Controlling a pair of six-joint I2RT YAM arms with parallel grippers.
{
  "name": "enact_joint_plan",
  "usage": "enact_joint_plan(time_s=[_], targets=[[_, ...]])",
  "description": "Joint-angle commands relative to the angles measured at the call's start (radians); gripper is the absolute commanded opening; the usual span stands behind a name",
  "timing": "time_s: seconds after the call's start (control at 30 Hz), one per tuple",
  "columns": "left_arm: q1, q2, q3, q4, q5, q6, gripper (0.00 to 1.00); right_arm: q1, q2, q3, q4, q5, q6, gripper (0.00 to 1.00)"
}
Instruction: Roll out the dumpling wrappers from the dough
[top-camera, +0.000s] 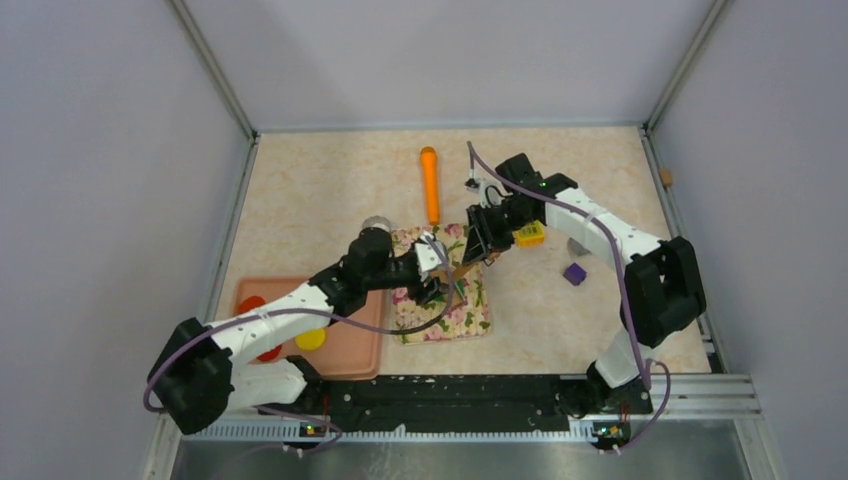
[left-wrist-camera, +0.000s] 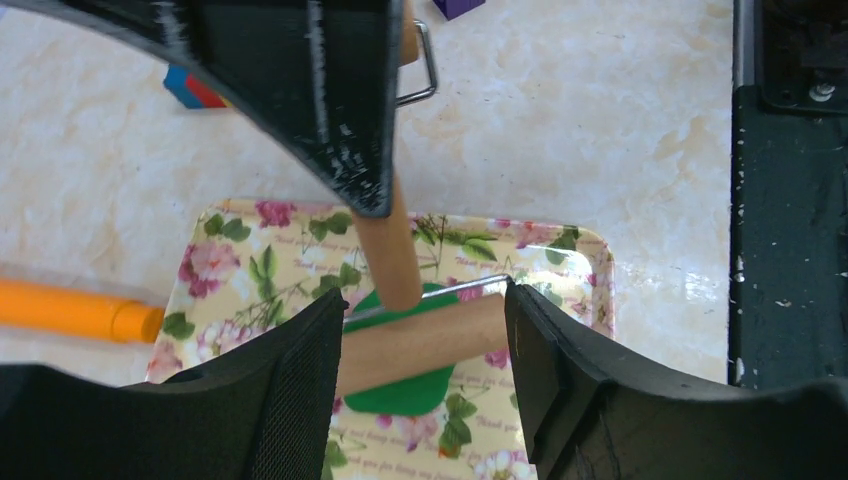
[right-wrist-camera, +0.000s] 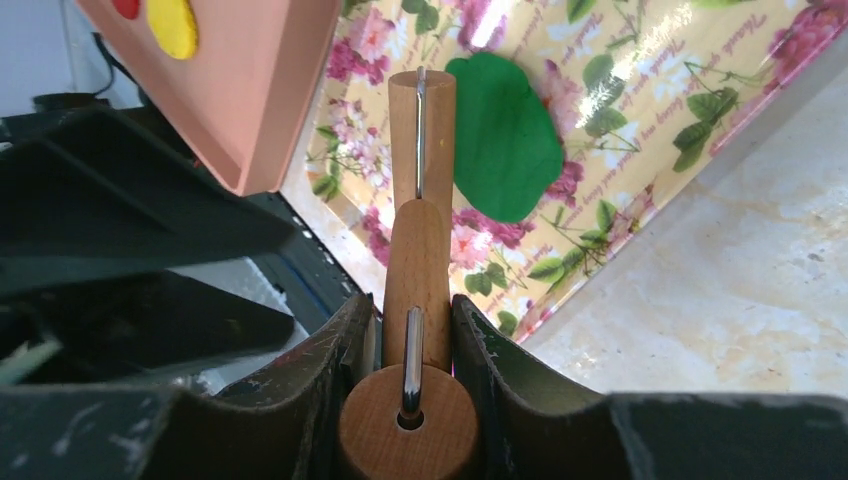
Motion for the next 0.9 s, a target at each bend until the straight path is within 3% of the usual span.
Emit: enact_joint_plan(time_s=[0.0, 0.13, 0.23, 0.57, 0.87], targets=[[-0.066, 0.095, 0.002, 0.194, -0.105, 0.075, 0.63, -0.019, -0.054, 0.016, 0.081, -0.123, 0.043, 0.00], [-0.081, 0.175, 0.027, 0.234, -0.165, 0.084, 0.60, -0.023, -0.055, 0.017, 0.092, -0.151, 0.049, 0.00], [-0.081, 0.216, 0.051, 0.223, -0.179, 0.091, 0.53, -0.023, -0.063, 0.005, 0.094, -0.159, 0.050, 0.00], [-0.081, 0.242, 0.077, 0.132, -0.130, 0.055, 0.02, -0.021, -0.062, -0.056, 0.141, -0.155, 0.051, 0.00], [-0.081, 0.222, 0.004, 0.116, -0.191, -0.008, 0.00, 0.015, -0.008, -0.072, 0.223, -0.055, 0.022, 0.00]])
